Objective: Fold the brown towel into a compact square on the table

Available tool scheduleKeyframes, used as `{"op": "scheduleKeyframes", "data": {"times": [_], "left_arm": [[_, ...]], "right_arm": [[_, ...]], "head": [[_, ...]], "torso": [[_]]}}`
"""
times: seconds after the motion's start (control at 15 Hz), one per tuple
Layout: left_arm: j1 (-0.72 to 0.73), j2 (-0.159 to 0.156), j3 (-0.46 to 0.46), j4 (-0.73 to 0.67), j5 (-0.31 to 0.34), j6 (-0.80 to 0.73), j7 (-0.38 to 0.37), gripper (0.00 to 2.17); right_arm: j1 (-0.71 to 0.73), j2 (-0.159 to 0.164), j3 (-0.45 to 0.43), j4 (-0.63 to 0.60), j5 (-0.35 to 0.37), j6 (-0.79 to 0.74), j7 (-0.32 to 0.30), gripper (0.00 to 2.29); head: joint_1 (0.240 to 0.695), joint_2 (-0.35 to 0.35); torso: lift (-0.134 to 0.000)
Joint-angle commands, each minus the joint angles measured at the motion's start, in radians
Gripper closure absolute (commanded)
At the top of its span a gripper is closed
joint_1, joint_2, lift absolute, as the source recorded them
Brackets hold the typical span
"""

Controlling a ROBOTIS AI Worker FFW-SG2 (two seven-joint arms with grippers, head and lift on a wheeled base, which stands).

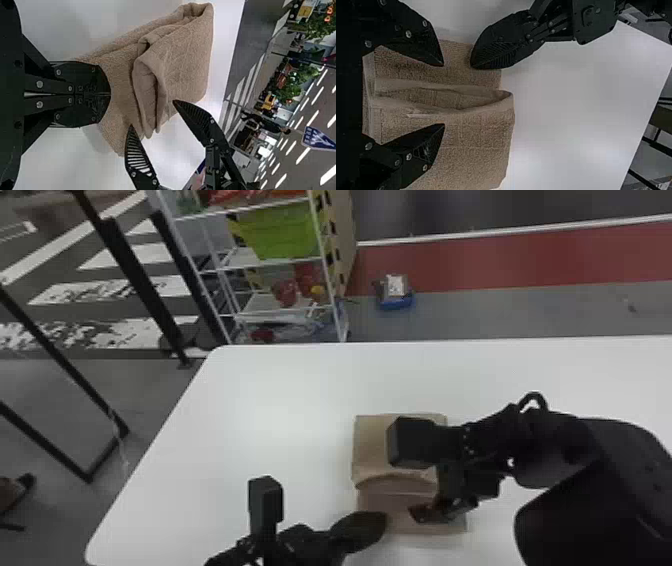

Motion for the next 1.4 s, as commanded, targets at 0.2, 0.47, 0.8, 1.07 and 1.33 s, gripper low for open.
{"op": "scheduleKeyframes", "data": {"times": [0.2, 0.47, 0.8, 1.07, 1.33], "left_arm": [[0.000, 0.003, 0.006, 0.004, 0.000, 0.000, -0.005, 1.94], [0.000, 0.002, 0.006, 0.004, 0.000, -0.003, -0.010, 1.94], [0.008, 0.002, 0.020, -0.003, 0.005, -0.003, -0.022, 1.94], [0.012, 0.003, 0.021, -0.003, 0.005, -0.006, -0.027, 1.94], [0.011, 0.002, 0.020, -0.010, 0.005, -0.003, -0.028, 1.94]], "right_arm": [[-0.003, 0.009, 0.014, 0.029, 0.039, -0.008, -0.030, 0.47], [0.003, 0.016, 0.041, 0.052, 0.079, -0.004, -0.057, 0.47], [0.003, 0.032, 0.067, 0.092, 0.127, -0.001, -0.114, 0.59], [0.000, 0.031, 0.050, 0.098, 0.143, 0.008, -0.163, 0.68], [0.000, 0.032, 0.031, 0.090, 0.143, 0.020, -0.171, 0.68]], "head": [[0.695, 0.275], [0.695, 0.272], [0.695, 0.278], [0.695, 0.274], [0.695, 0.259]], "torso": [[-0.124], [-0.124], [-0.124], [-0.124], [-0.124]]}}
